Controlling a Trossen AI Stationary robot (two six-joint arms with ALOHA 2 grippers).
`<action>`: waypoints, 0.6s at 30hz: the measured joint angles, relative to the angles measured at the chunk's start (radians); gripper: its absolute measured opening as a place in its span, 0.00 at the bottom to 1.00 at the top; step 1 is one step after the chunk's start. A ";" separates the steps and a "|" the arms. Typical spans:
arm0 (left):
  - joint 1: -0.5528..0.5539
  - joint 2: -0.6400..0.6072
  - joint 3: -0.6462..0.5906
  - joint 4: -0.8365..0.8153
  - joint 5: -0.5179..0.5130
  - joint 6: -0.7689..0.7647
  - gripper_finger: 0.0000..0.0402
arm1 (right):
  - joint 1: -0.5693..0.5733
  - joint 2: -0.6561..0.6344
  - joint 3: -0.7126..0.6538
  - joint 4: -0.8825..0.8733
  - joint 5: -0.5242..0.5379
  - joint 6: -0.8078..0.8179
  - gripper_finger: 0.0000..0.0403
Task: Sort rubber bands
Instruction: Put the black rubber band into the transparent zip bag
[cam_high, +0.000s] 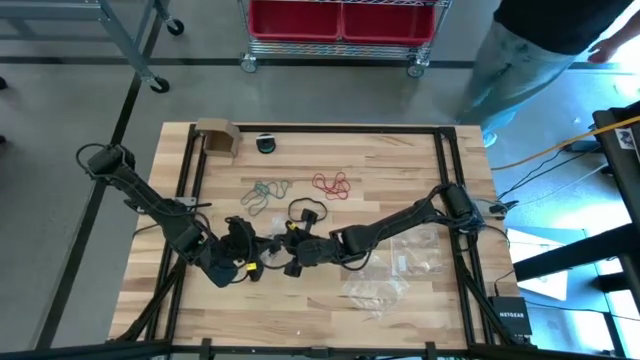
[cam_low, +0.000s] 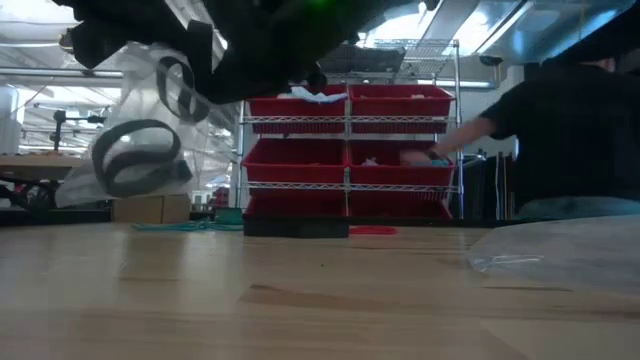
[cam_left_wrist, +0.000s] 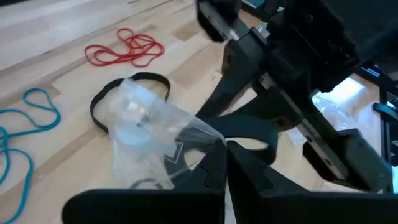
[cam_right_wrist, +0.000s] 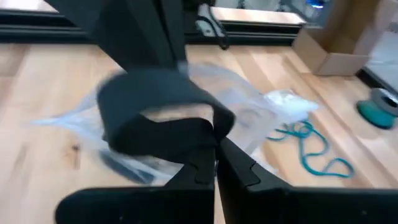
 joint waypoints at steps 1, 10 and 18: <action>0.000 0.000 0.000 0.000 0.000 0.000 0.00 | -0.001 0.000 0.001 0.000 -0.021 0.000 0.00; 0.007 0.000 0.000 -0.079 -0.029 -0.063 0.00 | -0.004 0.006 0.001 -0.013 -0.104 -0.054 0.00; 0.012 0.000 0.000 -0.092 -0.032 -0.068 0.00 | -0.043 0.018 0.002 -0.097 -0.140 0.018 0.00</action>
